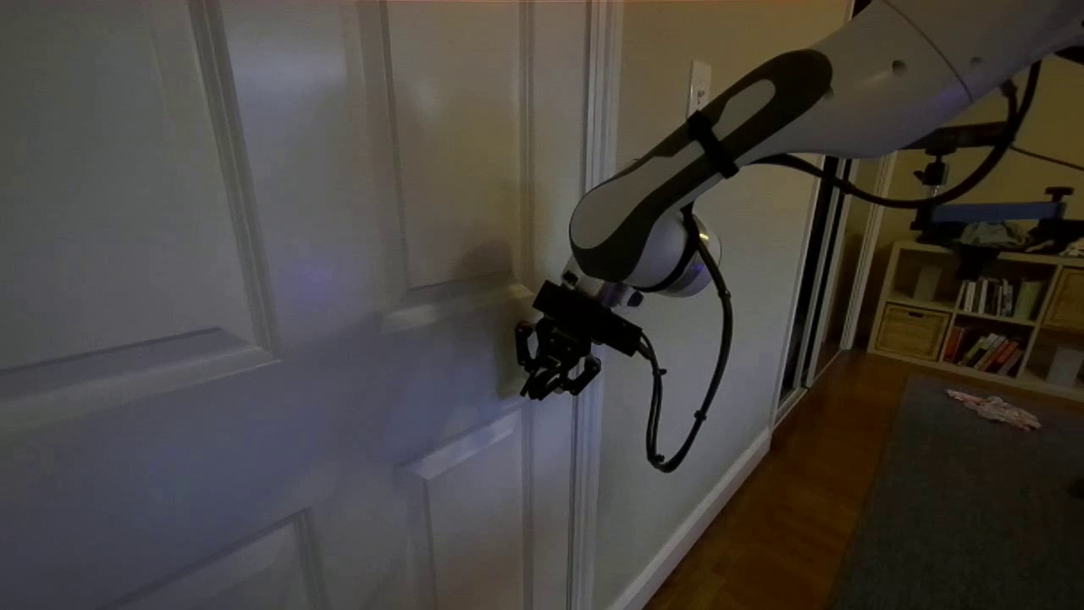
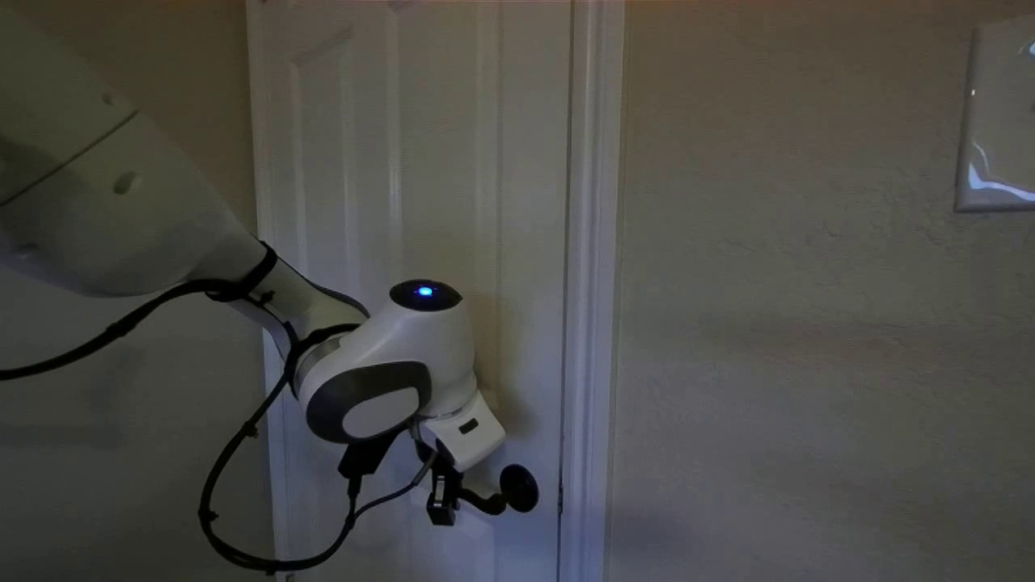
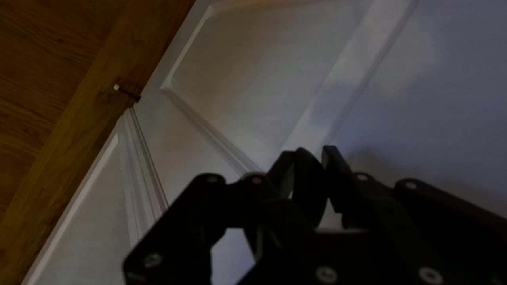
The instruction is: Open the door
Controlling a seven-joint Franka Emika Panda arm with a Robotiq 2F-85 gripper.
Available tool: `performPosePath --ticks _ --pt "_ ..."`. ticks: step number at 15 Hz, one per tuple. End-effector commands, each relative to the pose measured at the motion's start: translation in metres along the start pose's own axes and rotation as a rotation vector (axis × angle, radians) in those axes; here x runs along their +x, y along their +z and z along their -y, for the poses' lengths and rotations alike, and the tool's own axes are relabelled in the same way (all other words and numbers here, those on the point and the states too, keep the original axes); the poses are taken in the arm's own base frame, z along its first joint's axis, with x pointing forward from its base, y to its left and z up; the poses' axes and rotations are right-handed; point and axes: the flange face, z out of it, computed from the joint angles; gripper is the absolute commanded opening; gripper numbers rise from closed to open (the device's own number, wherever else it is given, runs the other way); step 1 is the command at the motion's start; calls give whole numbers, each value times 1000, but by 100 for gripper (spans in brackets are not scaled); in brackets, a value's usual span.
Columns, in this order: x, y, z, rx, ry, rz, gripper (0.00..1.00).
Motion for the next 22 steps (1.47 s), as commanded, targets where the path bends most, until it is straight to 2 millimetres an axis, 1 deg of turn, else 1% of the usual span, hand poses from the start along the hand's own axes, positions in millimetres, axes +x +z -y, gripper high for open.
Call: performPosePath --ticks 1,6,12,16,20,21,22 --pt "24 28 -67 -120 86 -7 11" --pt "21 25 -69 -121 78 -14 11" --pt "5 22 -73 -113 67 -27 11" --pt "-6 13 -76 -100 58 -54 11" --pt "-11 5 -76 -81 57 -72 9" --pt "-12 2 -75 -75 59 -68 48" --pt "-13 -3 -72 -70 68 -66 49"
